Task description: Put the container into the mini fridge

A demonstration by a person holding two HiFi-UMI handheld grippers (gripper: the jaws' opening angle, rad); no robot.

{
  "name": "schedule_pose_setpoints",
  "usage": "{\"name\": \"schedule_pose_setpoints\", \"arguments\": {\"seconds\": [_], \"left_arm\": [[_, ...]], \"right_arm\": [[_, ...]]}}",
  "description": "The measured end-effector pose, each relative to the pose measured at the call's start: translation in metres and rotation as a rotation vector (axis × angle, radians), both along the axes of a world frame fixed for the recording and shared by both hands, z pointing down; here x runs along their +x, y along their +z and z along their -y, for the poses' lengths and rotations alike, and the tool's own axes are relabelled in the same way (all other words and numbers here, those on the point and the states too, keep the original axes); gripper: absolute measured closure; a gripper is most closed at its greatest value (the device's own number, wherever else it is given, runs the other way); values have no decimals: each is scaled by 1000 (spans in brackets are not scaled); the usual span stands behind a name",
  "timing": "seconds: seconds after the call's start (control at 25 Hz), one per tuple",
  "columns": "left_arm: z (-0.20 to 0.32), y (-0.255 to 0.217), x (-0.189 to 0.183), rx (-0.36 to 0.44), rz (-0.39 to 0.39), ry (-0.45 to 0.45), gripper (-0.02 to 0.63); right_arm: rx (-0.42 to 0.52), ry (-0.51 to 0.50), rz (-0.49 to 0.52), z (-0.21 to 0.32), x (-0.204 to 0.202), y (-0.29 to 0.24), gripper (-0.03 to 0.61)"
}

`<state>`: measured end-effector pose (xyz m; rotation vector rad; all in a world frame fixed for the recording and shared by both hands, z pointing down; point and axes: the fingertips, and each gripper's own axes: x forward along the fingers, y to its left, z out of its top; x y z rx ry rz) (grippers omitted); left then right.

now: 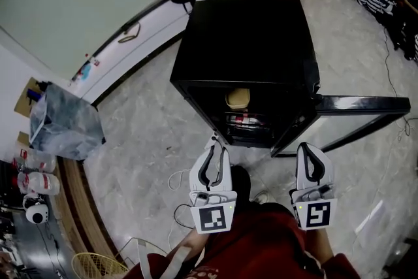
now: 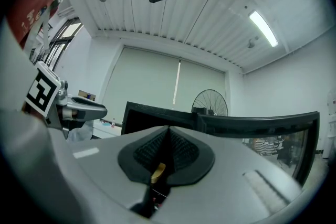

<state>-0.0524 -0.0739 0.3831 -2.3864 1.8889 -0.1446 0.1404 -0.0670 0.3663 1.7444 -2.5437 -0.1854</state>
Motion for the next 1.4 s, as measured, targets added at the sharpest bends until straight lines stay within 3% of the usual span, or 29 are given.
{"name": "schedule_pose_setpoints", "arguments": {"seconds": [0.08, 0.16, 0.96, 1.2, 1.4], "left_arm": [[1, 1, 0, -2, -8, -15, 538], [3, 3, -3, -6, -30, -40, 606], [6, 6, 12, -9, -44, 16, 607], [3, 5, 10, -12, -48, 18, 607], [1, 7, 9, -15, -44, 16, 606]], "right_arm": [[5, 2, -16, -1, 4, 1, 578], [12, 4, -29, -1, 6, 2, 578], [-26, 54, -9, -4, 21, 3, 578], [5, 41, -75, -3, 23, 5, 578], [-10, 42, -42, -3, 21, 6, 578]]}}
